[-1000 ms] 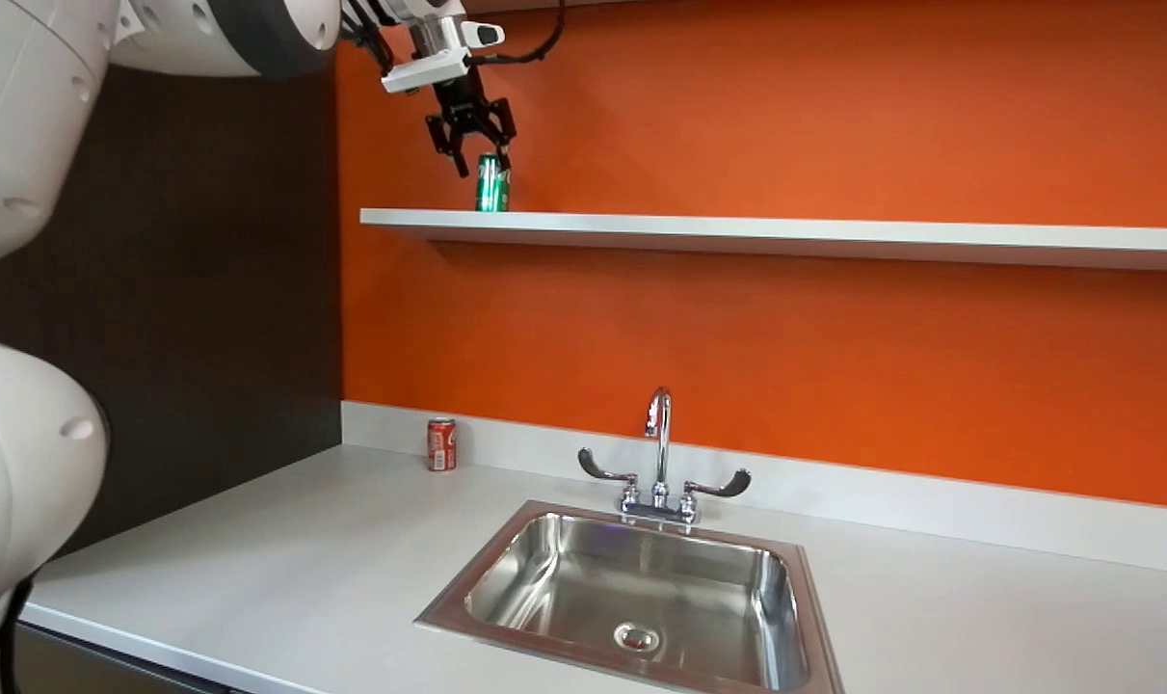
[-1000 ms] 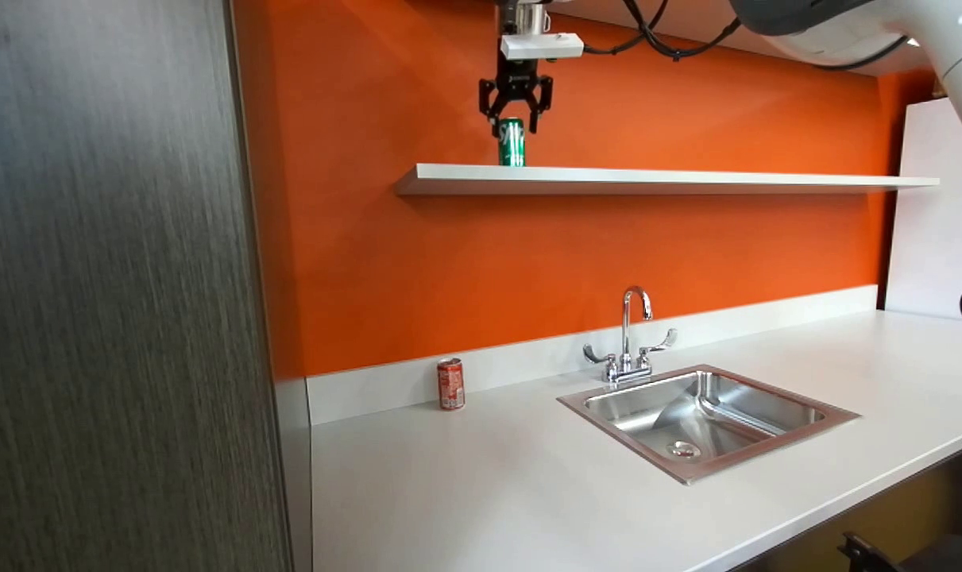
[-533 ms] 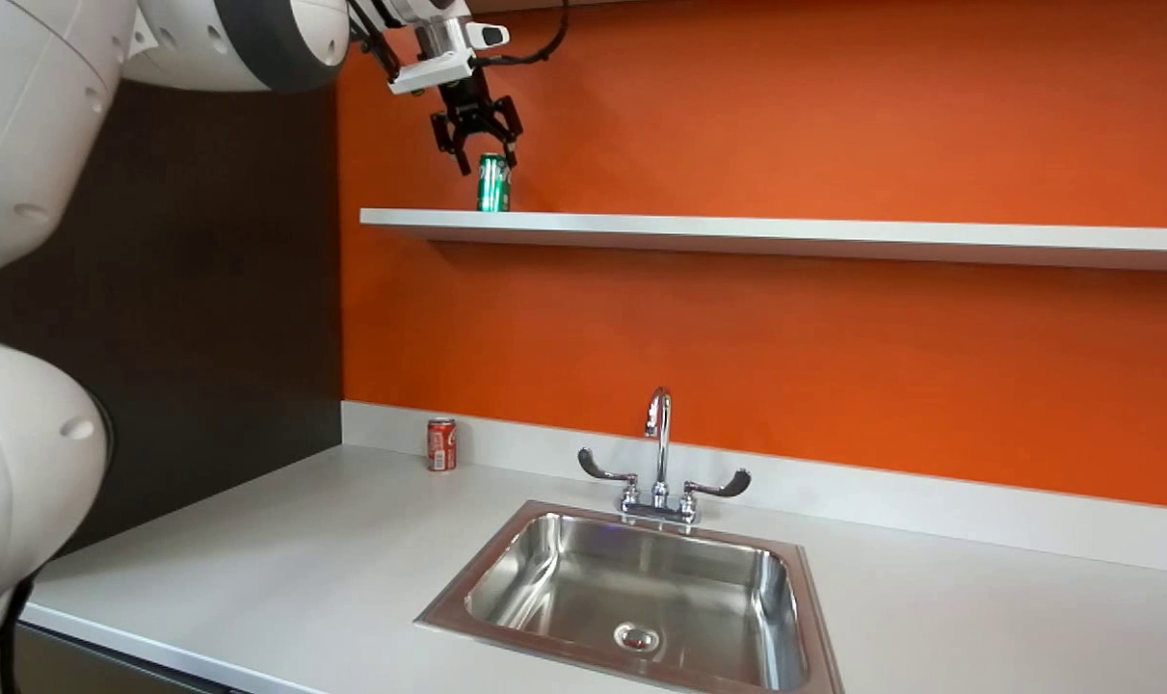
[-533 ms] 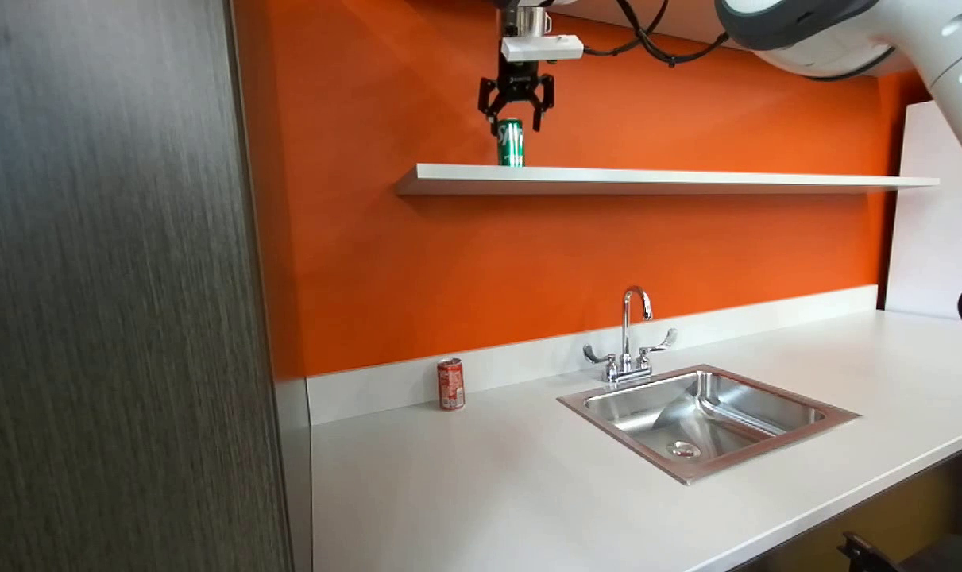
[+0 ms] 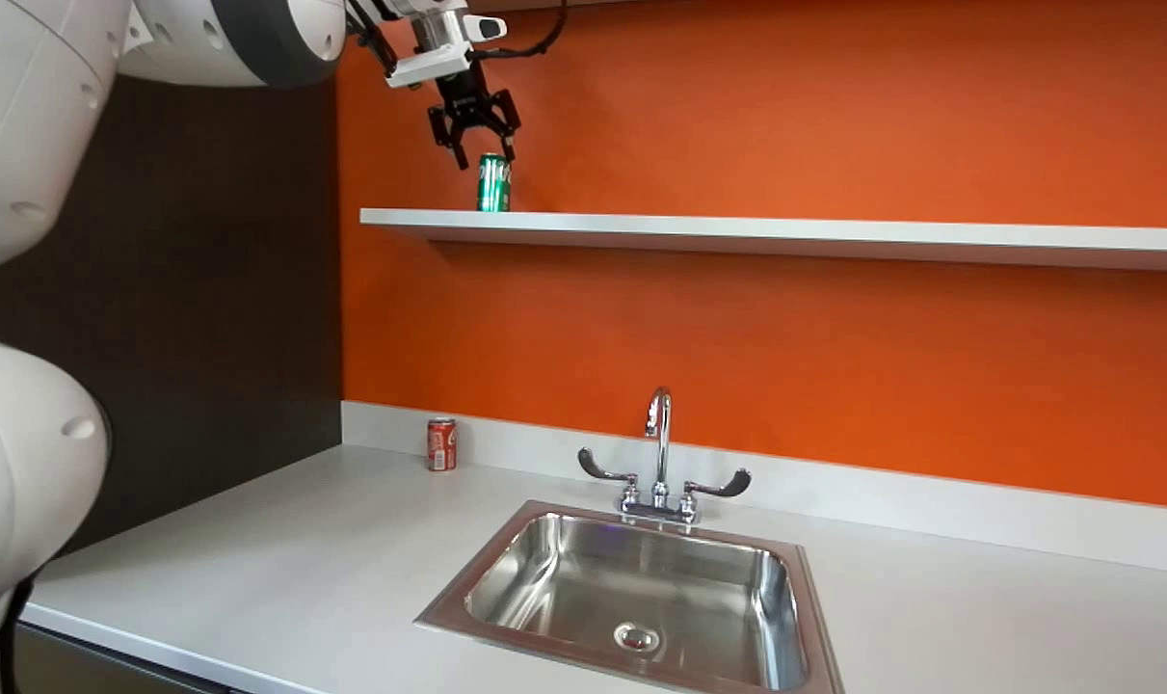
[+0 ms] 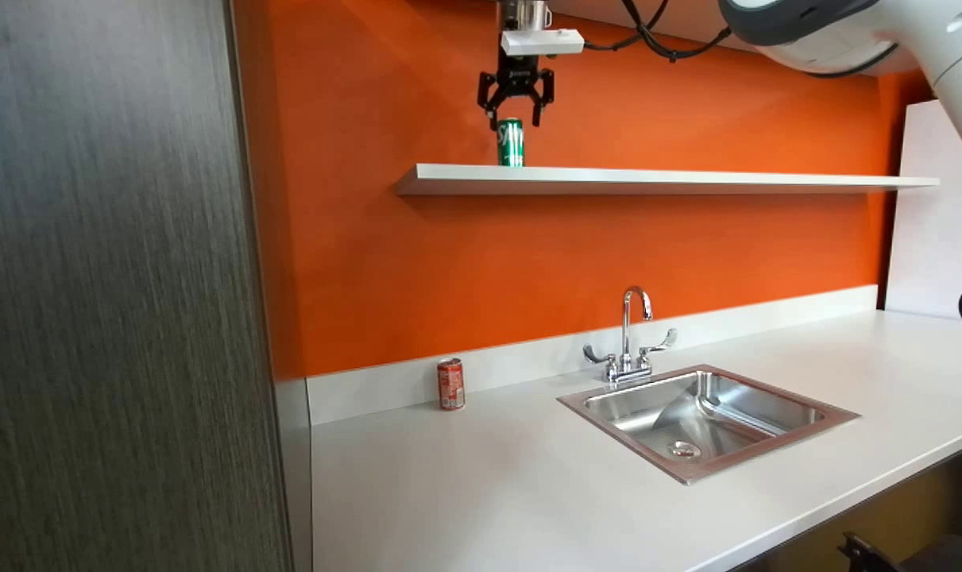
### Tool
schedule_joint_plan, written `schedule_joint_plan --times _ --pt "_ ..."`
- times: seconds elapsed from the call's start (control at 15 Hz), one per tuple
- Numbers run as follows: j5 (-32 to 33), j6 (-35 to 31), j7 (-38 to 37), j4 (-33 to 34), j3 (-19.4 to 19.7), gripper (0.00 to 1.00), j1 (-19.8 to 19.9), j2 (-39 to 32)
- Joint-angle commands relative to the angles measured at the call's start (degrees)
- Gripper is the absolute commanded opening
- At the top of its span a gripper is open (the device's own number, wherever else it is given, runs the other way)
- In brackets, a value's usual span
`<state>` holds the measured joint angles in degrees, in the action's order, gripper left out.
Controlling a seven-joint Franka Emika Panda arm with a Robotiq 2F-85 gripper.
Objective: Put the Sprite can on the left side of the shelf
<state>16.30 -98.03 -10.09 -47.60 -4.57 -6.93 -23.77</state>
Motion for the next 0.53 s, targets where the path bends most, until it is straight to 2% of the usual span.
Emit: schedule_joint_plan --times 0.0,0.47 --pt "0.3 0.6 0.2 -3.8 -0.1 1.0 -0.1 3.5" --pt "-0.2 -0.6 0.6 -12.0 -0.3 1.0 0.2 10.2"
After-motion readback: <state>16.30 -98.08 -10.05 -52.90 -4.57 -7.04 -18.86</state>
